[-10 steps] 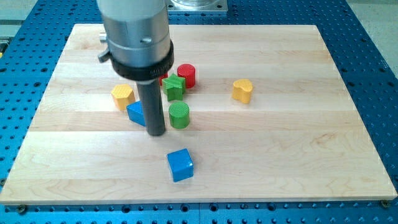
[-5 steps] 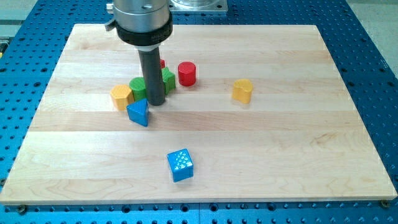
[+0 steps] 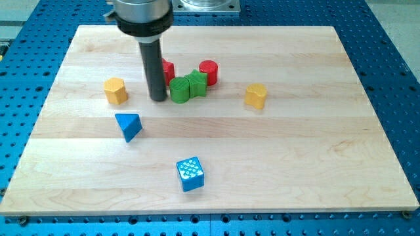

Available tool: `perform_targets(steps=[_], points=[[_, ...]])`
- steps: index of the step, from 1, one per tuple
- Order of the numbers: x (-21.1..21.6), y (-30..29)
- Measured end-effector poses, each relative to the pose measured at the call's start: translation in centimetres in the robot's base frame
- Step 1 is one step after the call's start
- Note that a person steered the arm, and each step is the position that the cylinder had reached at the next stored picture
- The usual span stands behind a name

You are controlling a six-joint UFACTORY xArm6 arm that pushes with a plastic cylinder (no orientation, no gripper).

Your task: Move the triangle to the top left of the cube

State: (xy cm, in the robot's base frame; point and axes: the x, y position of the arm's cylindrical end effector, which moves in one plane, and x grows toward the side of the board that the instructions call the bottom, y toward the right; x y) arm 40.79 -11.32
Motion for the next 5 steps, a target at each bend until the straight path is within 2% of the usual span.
perform_targets(steps=[2, 3, 4, 5], points=[[-4.9, -7.0], [-3.5, -9.8], [1.2, -4.2], [7.2, -2.4]])
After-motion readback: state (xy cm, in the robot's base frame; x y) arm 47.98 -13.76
